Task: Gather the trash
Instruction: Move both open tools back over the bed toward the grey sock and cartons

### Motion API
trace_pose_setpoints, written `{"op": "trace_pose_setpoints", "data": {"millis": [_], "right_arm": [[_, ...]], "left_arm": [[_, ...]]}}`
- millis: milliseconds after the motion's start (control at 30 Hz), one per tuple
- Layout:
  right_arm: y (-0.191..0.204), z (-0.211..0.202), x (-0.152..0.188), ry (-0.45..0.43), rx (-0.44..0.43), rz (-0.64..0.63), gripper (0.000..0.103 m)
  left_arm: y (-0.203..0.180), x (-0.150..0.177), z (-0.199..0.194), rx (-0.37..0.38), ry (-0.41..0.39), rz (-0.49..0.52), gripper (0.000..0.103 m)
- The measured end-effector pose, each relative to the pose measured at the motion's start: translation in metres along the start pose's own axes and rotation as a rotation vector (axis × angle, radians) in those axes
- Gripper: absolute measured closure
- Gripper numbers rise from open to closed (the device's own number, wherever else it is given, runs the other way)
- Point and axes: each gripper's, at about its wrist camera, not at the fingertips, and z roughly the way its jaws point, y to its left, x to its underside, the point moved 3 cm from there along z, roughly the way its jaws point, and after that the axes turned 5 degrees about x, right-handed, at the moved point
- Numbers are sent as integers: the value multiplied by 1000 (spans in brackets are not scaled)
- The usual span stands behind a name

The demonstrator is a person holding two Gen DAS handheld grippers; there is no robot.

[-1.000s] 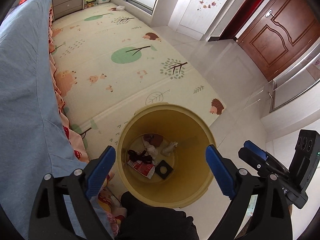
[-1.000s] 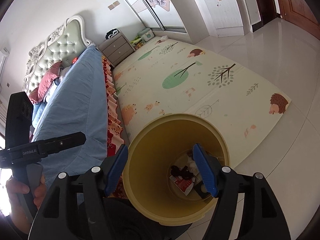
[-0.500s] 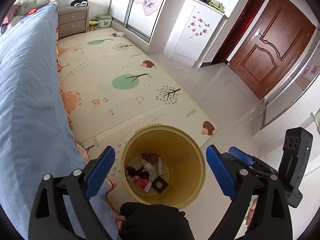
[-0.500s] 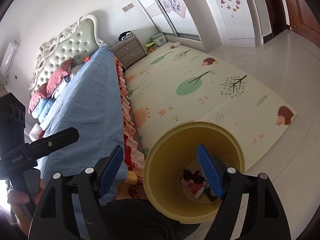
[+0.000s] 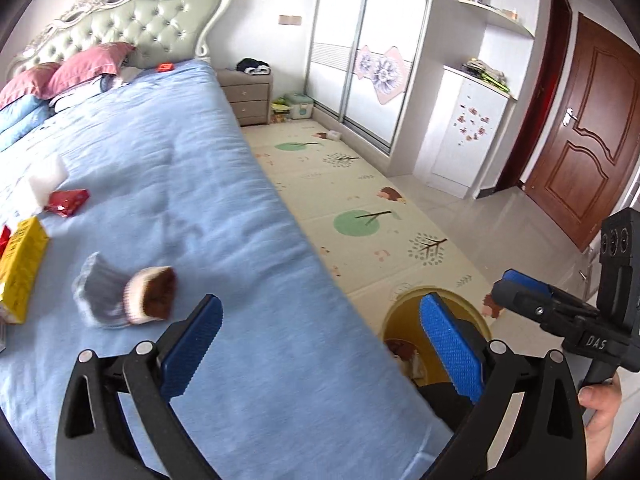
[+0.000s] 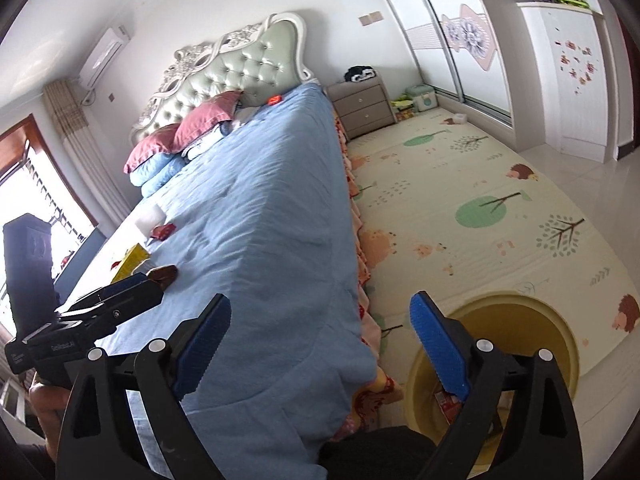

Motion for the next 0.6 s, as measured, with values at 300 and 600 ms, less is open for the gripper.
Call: {"op": "trace_pose_setpoints", "data": {"millis": [300, 600], "right_arm": [[117, 31, -10, -7, -119, -196, 12], [207, 69, 6, 54, -202, -343, 12]], "left_arm": [[128, 23, -69, -218, -81, -167, 4], [211, 48, -115, -350, -119, -312, 4]]}}
